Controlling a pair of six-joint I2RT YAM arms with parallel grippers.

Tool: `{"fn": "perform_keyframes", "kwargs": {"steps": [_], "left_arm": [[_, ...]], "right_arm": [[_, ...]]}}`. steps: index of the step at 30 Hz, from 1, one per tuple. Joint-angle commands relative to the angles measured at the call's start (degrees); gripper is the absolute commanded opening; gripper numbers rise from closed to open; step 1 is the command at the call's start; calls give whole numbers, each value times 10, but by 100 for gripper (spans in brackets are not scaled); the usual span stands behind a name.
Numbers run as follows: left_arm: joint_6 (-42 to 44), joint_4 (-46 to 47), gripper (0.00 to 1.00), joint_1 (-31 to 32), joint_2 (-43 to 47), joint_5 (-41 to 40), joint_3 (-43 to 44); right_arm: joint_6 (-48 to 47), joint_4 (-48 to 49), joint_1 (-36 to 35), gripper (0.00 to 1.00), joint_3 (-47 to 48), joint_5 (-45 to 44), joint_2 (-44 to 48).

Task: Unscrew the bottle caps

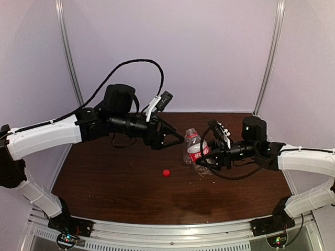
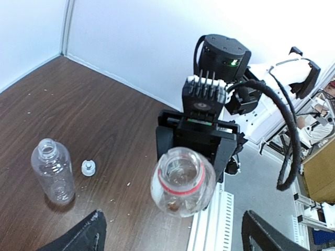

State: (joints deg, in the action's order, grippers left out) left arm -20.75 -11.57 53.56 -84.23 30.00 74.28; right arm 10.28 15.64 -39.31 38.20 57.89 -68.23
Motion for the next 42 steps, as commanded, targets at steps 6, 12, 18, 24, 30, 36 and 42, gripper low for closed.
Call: {"fn": "perform_keyframes", "kwargs": {"steps": [6, 12, 18, 24, 30, 36, 42], "left_arm": [[-47, 75, 81, -3, -46, 97, 35], [-62, 105, 68, -3, -62, 110, 35], [-62, 113, 49, -3, -71, 116, 36], [-56, 109, 23, -4, -74, 119, 35], [-17, 48, 3, -12, -49, 63, 34], [21, -40, 0, -56, -14, -67, 18], [68, -95, 0, -74, -32, -244, 26]], "right_arm": [[-16, 7, -25, 35, 41, 18, -23], [-20, 4, -36, 34, 49, 18, -38], [-22, 3, -41, 34, 55, 16, -47], [-20, 1, -41, 35, 57, 1, -50], [-26, -53, -41, 82, 65, -93, -43], [-33, -103, -38, 100, 55, -185, -11], [-10, -114, -37, 100, 34, -272, 34]]}}
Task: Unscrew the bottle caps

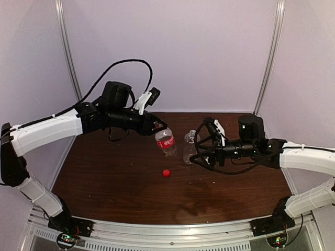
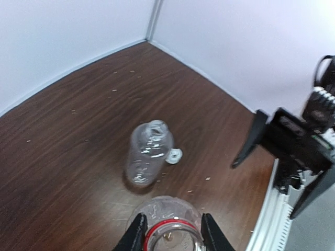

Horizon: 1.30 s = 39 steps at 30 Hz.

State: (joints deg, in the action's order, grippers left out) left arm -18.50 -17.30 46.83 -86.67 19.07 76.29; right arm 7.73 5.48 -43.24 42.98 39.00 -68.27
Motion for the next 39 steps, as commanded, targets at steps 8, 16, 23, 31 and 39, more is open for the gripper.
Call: {"fn": "perform_keyframes", "kwargs": {"steps": [8, 16, 23, 31, 39], "left_arm": [[68, 8, 0, -14, -73, -173, 28], [61, 49, 0, -14, -154, -174, 52], [46, 75, 0, -14, -196, -171, 51], [38, 79, 4, -14, -215, -169, 38], [35, 71, 27, -14, -216, -166, 37]], "right_arm": [[57, -47, 5, 100, -11, -199, 78], [67, -67, 10, 100, -11, -222, 86], [73, -72, 13, 100, -15, -229, 77], [73, -72, 16, 100, -16, -230, 76], [73, -75, 19, 100, -16, -231, 77]]}}
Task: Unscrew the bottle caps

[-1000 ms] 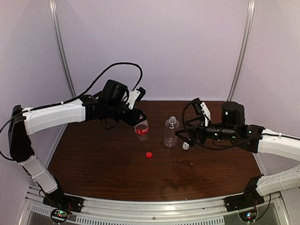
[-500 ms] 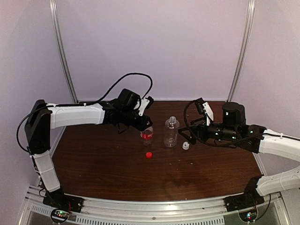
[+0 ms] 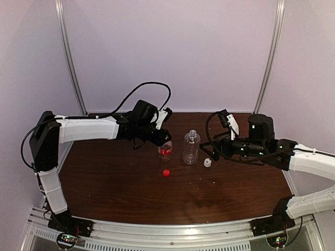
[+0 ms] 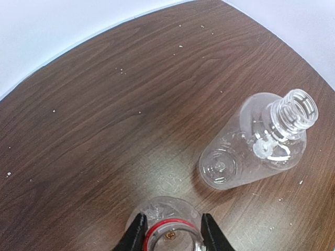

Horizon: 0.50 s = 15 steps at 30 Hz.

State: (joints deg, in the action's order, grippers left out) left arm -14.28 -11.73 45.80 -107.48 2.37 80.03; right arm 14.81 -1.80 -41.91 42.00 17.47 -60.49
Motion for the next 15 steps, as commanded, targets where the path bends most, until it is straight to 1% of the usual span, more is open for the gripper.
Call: {"fn": "perform_keyframes", "kwargs": {"steps": [1, 3, 9, 12, 15], "left_arm": [[-7, 15, 34, -4, -6, 0, 0], [-8, 9, 46, -4, -3, -4, 2], [-5, 2, 73, -4, 17, -15, 3], [-2, -3, 82, -4, 29, -15, 3], [3, -7, 87, -4, 45, -33, 2]], "right_arm": [[2, -2, 5, 100, -7, -16, -1], [3, -2, 6, 100, -7, -17, 0], [5, -7, 7, 100, -8, -19, 3], [5, -10, 8, 100, -8, -21, 5], [6, -13, 9, 100, -8, -27, 8]]}}
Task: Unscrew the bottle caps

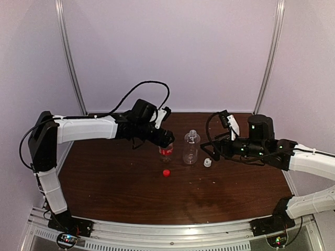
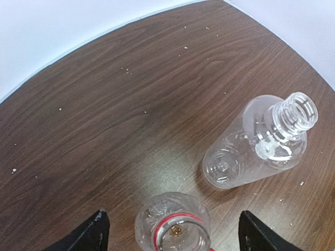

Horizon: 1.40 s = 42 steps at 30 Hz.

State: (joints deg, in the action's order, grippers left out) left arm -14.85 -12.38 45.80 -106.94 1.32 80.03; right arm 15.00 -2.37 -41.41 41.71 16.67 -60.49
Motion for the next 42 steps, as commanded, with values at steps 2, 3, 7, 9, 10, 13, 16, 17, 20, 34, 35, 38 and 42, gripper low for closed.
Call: {"fn": "perform_keyframes", "kwargs": {"steps": [2, 3, 7, 9, 10, 13, 16, 17, 20, 34, 35, 38, 42], "left_arm": [[11, -4, 89, -4, 53, -30, -1], [13, -7, 90, -4, 60, -35, -3], [24, -16, 96, -4, 103, -75, -24], [31, -18, 98, -7, 130, -102, -44], [35, -19, 98, -8, 148, -116, -55], [46, -13, 98, -15, 214, -156, -99], [51, -2, 98, -32, 279, -180, -151], [49, -3, 98, -41, 298, -182, -166], [50, -4, 98, -63, 358, -202, -212], [14, -82, 98, -127, 569, -220, -273], [19, -87, 98, -135, 576, -214, -272], [34, -100, 98, -156, 596, -186, -269], [58, -90, 98, -162, 624, -165, -286]], "right_arm": [[5, -12, 4, 100, -5, -25, 10], [6, -15, 5, 100, -4, -29, 11], [19, -47, 12, 100, 15, -77, 12], [20, -75, 17, 100, 35, -111, 15], [18, -90, 20, 100, 46, -131, 17], [13, -128, 35, 100, 74, -175, 18], [9, -164, 52, 100, 100, -209, 12], [8, -172, 57, 100, 108, -217, 10], [2, -188, 74, 100, 129, -233, 2], [-33, -206, 170, 100, 183, -236, -33], [-39, -209, 171, 100, 185, -248, -32], [-49, -229, 171, 100, 194, -262, -26], [-59, -230, 171, 100, 178, -258, -4]]}}
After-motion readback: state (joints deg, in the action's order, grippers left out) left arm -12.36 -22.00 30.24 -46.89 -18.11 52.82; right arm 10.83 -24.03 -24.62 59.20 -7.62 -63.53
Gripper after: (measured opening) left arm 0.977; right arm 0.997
